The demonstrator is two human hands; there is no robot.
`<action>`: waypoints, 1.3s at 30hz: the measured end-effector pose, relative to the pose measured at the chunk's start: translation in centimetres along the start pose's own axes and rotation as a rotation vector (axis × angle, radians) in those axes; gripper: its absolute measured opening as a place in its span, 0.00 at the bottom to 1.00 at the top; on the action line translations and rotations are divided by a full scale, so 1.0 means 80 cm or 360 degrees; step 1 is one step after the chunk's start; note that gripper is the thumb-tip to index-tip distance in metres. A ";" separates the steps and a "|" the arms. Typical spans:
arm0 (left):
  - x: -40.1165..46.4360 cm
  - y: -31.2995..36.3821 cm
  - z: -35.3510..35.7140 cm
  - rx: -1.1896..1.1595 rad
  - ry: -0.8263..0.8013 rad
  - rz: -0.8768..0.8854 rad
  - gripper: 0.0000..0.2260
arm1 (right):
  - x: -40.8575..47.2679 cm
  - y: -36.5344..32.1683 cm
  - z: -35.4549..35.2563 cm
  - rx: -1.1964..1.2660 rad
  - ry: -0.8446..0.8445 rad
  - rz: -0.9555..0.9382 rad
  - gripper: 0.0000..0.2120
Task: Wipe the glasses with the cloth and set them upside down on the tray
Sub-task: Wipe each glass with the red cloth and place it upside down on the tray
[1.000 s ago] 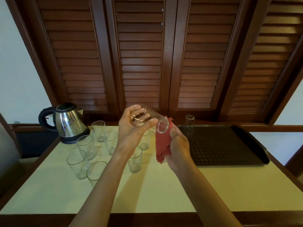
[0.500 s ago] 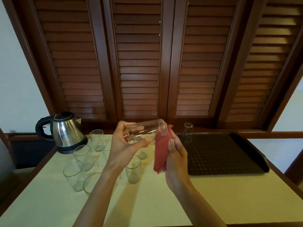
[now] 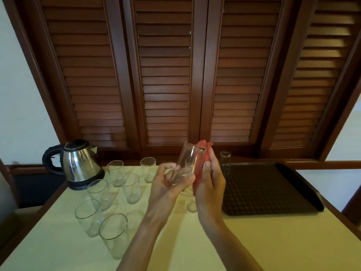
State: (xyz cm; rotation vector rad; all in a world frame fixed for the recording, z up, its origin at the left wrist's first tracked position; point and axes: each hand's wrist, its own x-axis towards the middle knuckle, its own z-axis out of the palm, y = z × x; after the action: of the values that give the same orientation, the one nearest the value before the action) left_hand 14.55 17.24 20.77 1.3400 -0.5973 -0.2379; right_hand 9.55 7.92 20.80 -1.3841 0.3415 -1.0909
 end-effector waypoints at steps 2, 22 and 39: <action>-0.002 0.001 0.006 -0.0020 -0.0077 -0.0003 0.21 | -0.006 0.002 -0.003 -0.0095 -0.0077 -0.0233 0.22; 0.007 -0.023 0.000 -0.0173 0.0023 -0.0128 0.21 | -0.017 0.020 -0.002 -0.0816 -0.0748 -0.0843 0.28; 0.017 -0.017 0.003 -0.0227 -0.0149 -0.0200 0.19 | 0.032 -0.005 0.003 -0.0898 -0.0854 -0.0896 0.28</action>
State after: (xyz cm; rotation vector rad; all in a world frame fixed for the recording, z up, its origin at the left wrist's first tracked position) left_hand 15.78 16.01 19.88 1.2345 -0.5644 -0.4401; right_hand 10.90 6.14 22.20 -2.3017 -0.1682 -1.0473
